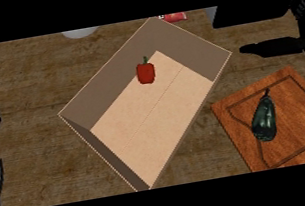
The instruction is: Pick the bell pepper from the cutting board and place it in the cardboard box
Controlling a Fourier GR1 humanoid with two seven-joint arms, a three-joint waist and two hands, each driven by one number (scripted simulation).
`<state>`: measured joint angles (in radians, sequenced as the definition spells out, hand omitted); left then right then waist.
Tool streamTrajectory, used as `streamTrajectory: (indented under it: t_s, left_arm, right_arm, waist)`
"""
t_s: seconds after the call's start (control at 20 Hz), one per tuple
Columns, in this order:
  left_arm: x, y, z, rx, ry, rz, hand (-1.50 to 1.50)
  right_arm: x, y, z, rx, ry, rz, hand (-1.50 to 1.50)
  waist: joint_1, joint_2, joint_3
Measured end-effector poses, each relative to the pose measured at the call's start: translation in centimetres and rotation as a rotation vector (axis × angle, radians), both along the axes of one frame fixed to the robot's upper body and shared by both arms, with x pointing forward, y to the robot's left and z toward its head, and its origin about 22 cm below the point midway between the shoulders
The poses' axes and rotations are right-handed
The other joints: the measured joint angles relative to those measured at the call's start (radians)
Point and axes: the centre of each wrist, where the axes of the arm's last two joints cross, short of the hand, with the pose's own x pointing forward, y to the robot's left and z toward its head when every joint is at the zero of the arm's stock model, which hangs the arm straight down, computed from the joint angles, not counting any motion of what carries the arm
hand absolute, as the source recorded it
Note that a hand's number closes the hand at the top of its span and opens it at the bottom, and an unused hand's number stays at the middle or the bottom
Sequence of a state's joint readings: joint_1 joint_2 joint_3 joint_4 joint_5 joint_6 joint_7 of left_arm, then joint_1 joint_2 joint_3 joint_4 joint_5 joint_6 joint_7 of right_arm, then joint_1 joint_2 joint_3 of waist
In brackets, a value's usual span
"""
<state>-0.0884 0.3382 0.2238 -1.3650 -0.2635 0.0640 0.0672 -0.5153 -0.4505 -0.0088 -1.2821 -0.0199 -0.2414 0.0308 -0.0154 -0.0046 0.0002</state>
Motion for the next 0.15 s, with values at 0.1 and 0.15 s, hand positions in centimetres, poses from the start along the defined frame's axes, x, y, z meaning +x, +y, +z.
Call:
streamTrajectory:
  t_s: [0.1, 0.15]
  left_arm:
    - [0.0, 0.1, 0.0, -0.006, 0.0, -0.004, 0.0]
    - [0.2, -0.1, 0.1, -0.003, -0.003, -0.001, 0.0]
  right_arm:
    - [-1.3, -1.9, 0.1, -0.013, 0.012, 0.009, -1.5]
    - [-1.8, -3.1, 0.0, -0.02, 0.022, 0.015, -1.5]
  waist:
    - [0.002, 0.001, 0.0]
    - [0.004, 0.001, 0.0]
